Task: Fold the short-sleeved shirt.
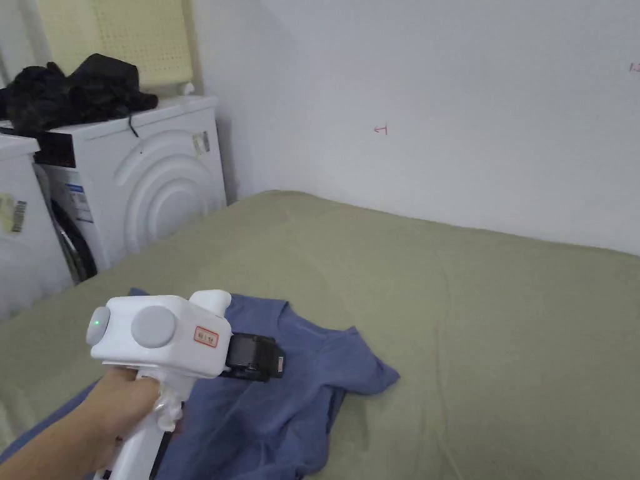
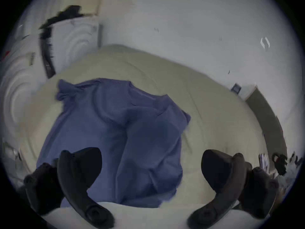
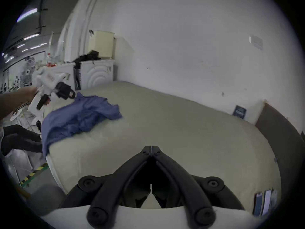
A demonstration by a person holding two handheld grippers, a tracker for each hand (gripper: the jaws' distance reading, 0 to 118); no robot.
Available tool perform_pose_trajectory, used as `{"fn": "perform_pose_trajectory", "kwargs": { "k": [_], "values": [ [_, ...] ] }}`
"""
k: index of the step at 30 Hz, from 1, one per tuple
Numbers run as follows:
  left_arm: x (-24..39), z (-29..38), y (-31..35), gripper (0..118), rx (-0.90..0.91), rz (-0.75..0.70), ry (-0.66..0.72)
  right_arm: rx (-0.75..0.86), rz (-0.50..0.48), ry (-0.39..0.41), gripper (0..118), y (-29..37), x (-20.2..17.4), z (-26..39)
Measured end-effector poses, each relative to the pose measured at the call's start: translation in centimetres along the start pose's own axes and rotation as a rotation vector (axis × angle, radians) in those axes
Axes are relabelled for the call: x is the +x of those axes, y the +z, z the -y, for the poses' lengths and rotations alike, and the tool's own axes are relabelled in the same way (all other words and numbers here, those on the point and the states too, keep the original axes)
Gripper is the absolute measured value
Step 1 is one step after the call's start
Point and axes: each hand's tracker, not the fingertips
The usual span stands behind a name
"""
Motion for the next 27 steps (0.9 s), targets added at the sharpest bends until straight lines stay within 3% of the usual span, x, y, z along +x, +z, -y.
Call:
{"fn": "perform_pose_trajectory", "kwargs": {
  "k": [6, 8, 10, 11, 12, 13, 15, 20, 23, 27],
  "values": [
    [1.5, -0.7, -10.4, 118, -0.201, -0.113, 0.072, -0.109, 0.057, -0.068, 0, 0.1, 2.7, 4.5],
    [1.9, -0.4, -12.1, 116, -0.292, -0.221, 0.097, -0.127, 0.076, -0.08, 0, 0.0, 2.9, 5.6],
    [3.3, 1.1, -10.5, 82, -0.269, -0.198, 0.086, -0.131, 0.09, -0.104, 0, 0.0, 3.2, 6.1],
    [4.2, 1.3, -9.8, 73, -0.232, -0.314, 0.024, -0.125, 0.094, -0.125, 0, 0.2, 3.3, 6.3],
    [4.6, 1.3, -8.9, 33, -0.198, -0.248, 0.023, -0.116, 0.095, -0.145, 0, 0.3, 3.5, 6.4],
    [4.2, 0.7, -7.9, 2, -0.194, -0.201, 0.047, -0.107, 0.097, -0.162, 0, 0.6, 3.8, 6.3],
    [5.0, 0.2, -5.7, 2, -0.131, -0.241, 0.114, -0.089, 0.106, -0.174, 0, 1.2, 4.5, 6.1],
    [7.1, -2.6, -0.6, 2, 0.026, -0.102, 0.128, -0.032, 0.171, -0.201, 0, 3.8, 7.3, 5.2],
    [11.9, -4.9, 0.8, 2, 0.07, 0.052, 0.045, 0.012, 0.218, -0.235, 0, 6.5, 9.1, 4.9],
    [21.6, -5.7, 1.1, 2, 0.086, 0.174, -0.17, 0.041, 0.253, -0.247, 0, 10.4, 10.3, 5.0]
  ]
}}
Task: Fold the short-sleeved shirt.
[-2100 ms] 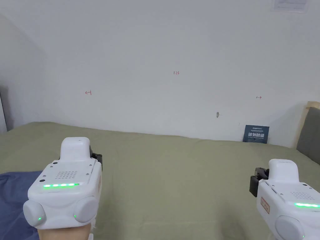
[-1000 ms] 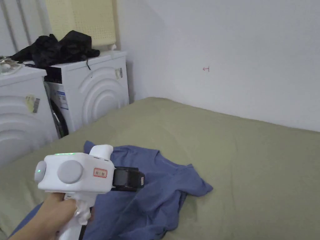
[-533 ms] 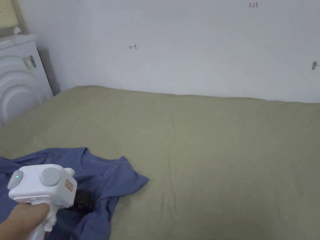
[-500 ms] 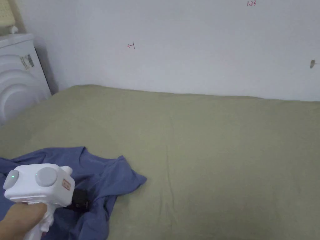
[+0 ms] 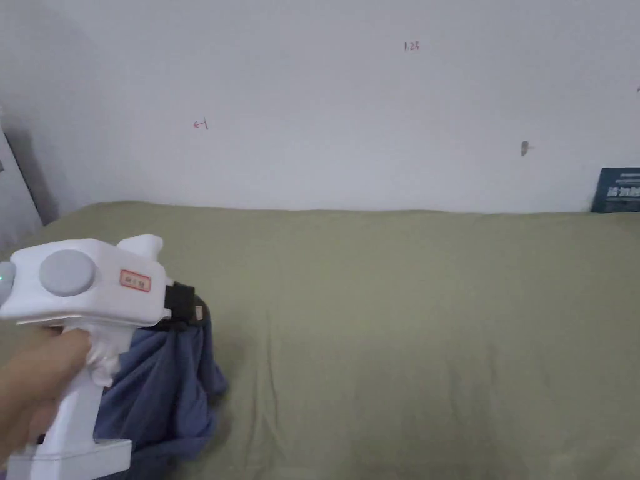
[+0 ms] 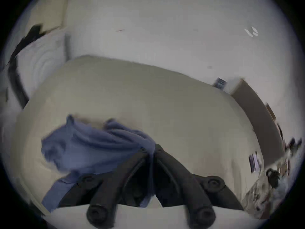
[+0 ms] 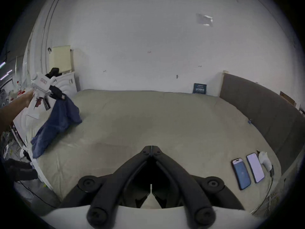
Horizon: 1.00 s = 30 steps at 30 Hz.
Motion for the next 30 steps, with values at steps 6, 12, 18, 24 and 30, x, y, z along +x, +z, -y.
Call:
{"fn": "perform_pose_trajectory", "kwargs": {
  "k": [6, 12, 18, 24, 30],
  "values": [
    [16.4, 0.8, -4.3, 2, -0.066, 0.277, -0.199, 0.007, 0.053, -0.018, 0, 5.4, 2.6, 0.7],
    [30.5, 6.6, -8.7, 2, -0.199, 0.518, -0.436, 0.019, 0.145, -0.057, 0, 9.6, 5.2, 1.4],
    [36.7, 14.9, -12.9, 2, -0.353, 0.643, -0.468, 0.016, 0.211, -0.106, 0, 11.5, 7.1, 2.4],
    [34.0, 17.5, -12.1, 105, -0.278, 0.601, -0.385, 0.011, 0.217, -0.132, 0, 10.9, 7.3, 2.3],
    [21.0, 13.6, -0.5, 105, 0.017, 0.39, -0.285, 0.022, 0.124, -0.105, 0, 8.9, 5.6, 1.1]
  ]
}}
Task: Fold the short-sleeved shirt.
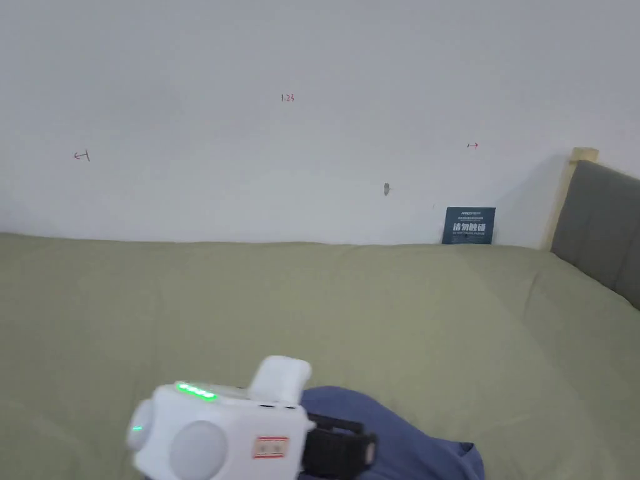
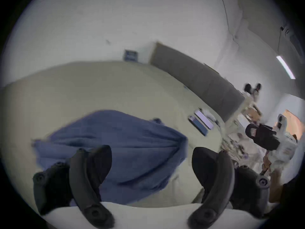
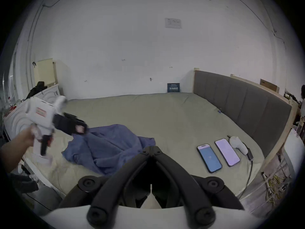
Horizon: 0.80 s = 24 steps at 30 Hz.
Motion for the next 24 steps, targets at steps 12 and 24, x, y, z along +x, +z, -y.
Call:
{"fn": "perform_pose_trajectory", "kwargs": {
  "k": [12, 24],
  "values": [
    [-6.2, 15.2, 19.7, 1, 0.167, -0.575, 0.338, -0.039, -0.164, -0.007, 0, -2.7, -5.1, 0.6],
    [-15.0, 6.8, 8.6, 118, 0.032, -0.429, 0.355, -0.099, -0.131, 0.039, 0, -5.4, -4.8, 0.7]
  ]
}}
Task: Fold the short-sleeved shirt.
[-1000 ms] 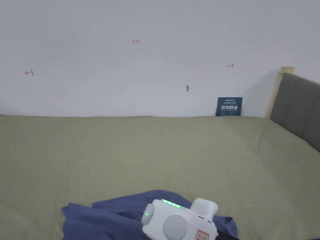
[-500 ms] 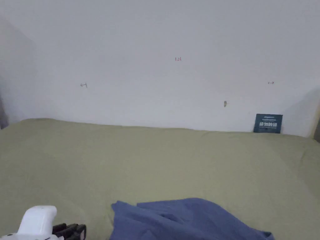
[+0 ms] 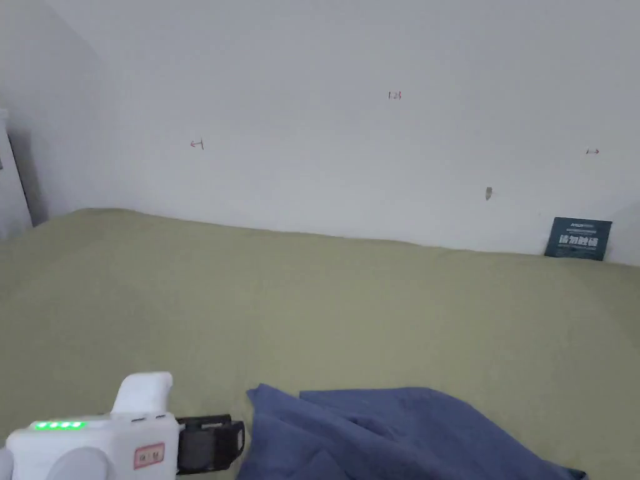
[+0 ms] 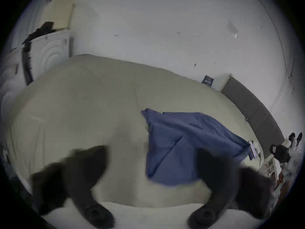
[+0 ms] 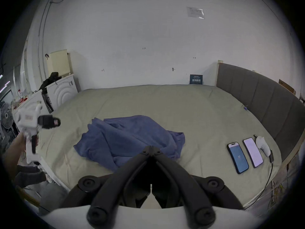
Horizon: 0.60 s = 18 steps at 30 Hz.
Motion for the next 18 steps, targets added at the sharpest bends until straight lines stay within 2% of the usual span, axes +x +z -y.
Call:
{"fn": "perform_pose_trajectory", "kwargs": {
  "k": [3, 7, 13, 14, 15, 16, 17, 18],
  "values": [
    [1.0, -5.2, -6.5, 118, -0.093, 0.041, -0.016, -0.024, 0.03, 0.005, 0, -1.0, 1.1, -0.1],
    [2.5, -9.1, -14.9, 118, -0.237, -0.076, -0.065, -0.05, 0.074, 0.007, 0, -2.4, 2.7, 0.0],
    [4.0, -8.3, -21.2, 116, -0.508, -0.163, 0.036, -0.074, 0.111, -0.02, 0, -3.5, 4.1, -0.1],
    [4.0, -8.0, -21.6, 111, -0.531, -0.174, 0.043, -0.076, 0.114, -0.02, 0, -3.8, 4.4, 0.1],
    [4.1, -7.7, -21.5, 96, -0.51, -0.183, 0.04, -0.079, 0.117, -0.019, 0, -4.1, 4.5, 0.1],
    [3.8, -7.7, -21.4, 82, -0.483, -0.254, 0.018, -0.085, 0.118, -0.019, 0, -4.4, 4.6, 0.1],
    [4.0, -7.7, -20.8, 75, -0.449, -0.276, 0.01, -0.091, 0.115, -0.019, 0, -4.7, 4.7, 0.1],
    [4.1, -7.7, -20.2, 59, -0.411, -0.241, 0.023, -0.094, 0.111, -0.02, 0, -5.0, 4.7, 0.1]
  ]
}}
